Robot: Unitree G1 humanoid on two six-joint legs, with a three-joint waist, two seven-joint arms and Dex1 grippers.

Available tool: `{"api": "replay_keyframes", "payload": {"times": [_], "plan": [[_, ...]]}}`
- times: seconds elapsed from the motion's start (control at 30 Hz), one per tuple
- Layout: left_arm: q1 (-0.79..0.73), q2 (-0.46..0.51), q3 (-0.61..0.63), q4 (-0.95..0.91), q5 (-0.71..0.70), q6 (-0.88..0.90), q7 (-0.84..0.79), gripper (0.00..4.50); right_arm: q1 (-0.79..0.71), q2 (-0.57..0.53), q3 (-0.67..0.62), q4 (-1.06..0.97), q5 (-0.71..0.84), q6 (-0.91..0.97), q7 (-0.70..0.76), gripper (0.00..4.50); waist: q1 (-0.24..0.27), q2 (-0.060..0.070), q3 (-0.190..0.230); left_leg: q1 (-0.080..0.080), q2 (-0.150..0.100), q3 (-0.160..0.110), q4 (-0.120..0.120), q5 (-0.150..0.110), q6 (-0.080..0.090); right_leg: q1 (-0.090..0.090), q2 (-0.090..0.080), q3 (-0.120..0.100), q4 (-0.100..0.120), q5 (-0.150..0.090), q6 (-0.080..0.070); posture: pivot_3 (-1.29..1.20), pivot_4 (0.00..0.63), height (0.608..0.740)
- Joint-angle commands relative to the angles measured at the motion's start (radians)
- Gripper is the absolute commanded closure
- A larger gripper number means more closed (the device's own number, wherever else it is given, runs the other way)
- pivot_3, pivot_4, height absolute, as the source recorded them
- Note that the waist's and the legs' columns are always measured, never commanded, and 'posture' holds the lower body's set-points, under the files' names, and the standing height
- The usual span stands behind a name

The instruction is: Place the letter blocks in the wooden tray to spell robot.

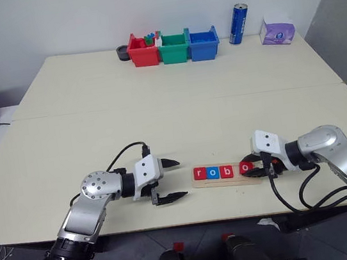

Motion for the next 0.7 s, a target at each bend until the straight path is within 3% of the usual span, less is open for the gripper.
{"api": "replay_keyframes", "payload": {"times": [0.03, 0.5, 0.7], "plan": [[0.001, 0.008, 0.021, -0.034, -0.012, -0.013, 0.005, 0.00, -0.027, 0.010, 0.013, 0.002, -0.016, -0.017, 0.019, 3.05, 0.000, 0.000, 0.000, 0.000, 0.000, 0.000, 0.000, 0.000, 0.000, 0.000, 0.000, 0.000, 0.000, 0.000, 0.000, 0.00, 0.150, 0.740], [0.008, 0.008, 0.022, -0.051, -0.013, -0.004, 0.015, 0.00, -0.058, 0.048, 0.033, 0.017, -0.030, -0.009, 0.040, 3.05, 0.000, 0.000, 0.000, 0.000, 0.000, 0.000, 0.000, 0.000, 0.000, 0.000, 0.000, -0.001, 0.000, 0.002, -0.003, 0.00, 0.150, 0.740], [0.012, 0.006, 0.019, -0.055, -0.013, -0.003, 0.021, 0.00, -0.059, 0.043, 0.038, 0.011, -0.038, -0.011, 0.047, 0.87, 0.000, 0.000, 0.000, 0.000, 0.000, -0.001, 0.000, 0.000, 0.000, 0.000, 0.000, -0.001, 0.000, 0.002, -0.003, 0.00, 0.150, 0.740]]}}
